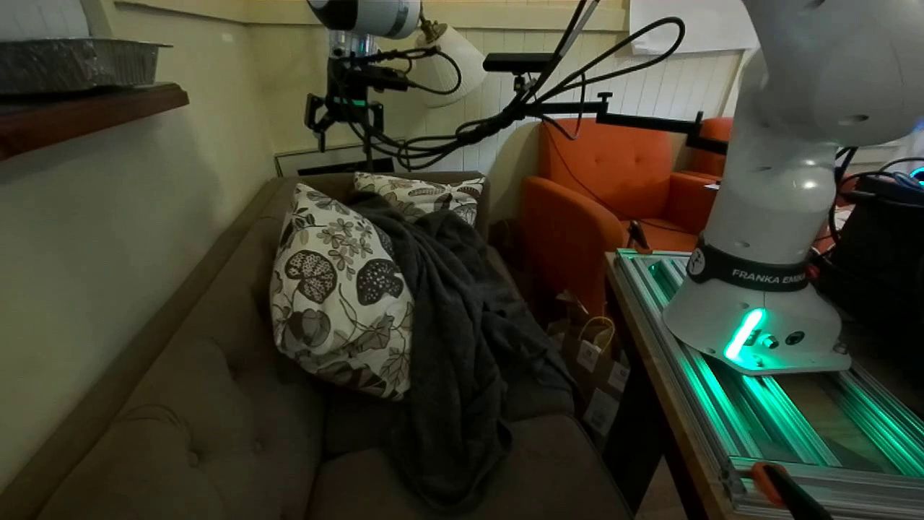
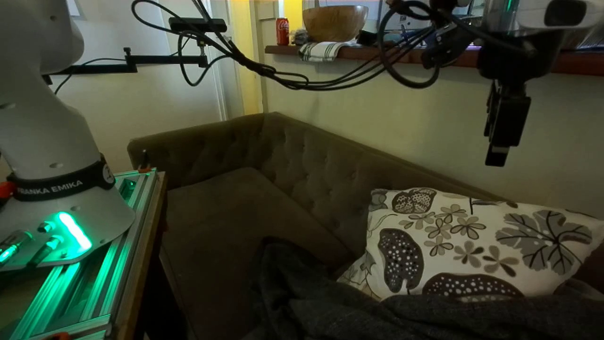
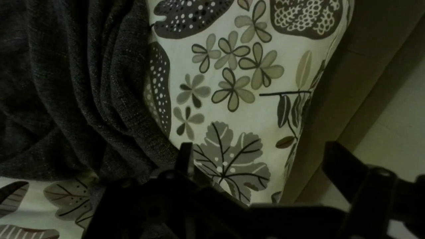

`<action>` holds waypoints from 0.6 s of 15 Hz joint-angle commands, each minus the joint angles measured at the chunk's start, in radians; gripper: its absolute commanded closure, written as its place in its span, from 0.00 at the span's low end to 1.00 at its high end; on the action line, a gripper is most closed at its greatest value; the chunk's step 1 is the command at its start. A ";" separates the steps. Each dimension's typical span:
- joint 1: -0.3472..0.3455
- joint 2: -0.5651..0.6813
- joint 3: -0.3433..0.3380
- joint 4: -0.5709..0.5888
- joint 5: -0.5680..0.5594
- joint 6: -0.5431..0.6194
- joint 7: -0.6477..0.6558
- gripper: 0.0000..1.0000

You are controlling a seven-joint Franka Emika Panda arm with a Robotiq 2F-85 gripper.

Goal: Push the pillow on the left to the left.

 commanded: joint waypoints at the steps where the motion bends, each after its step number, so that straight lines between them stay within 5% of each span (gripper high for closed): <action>1: -0.020 -0.003 0.020 0.004 -0.013 -0.002 0.006 0.00; 3: -0.021 -0.005 0.020 0.004 -0.013 -0.002 0.006 0.00; 9: -0.025 0.200 0.019 0.241 -0.018 -0.008 0.094 0.00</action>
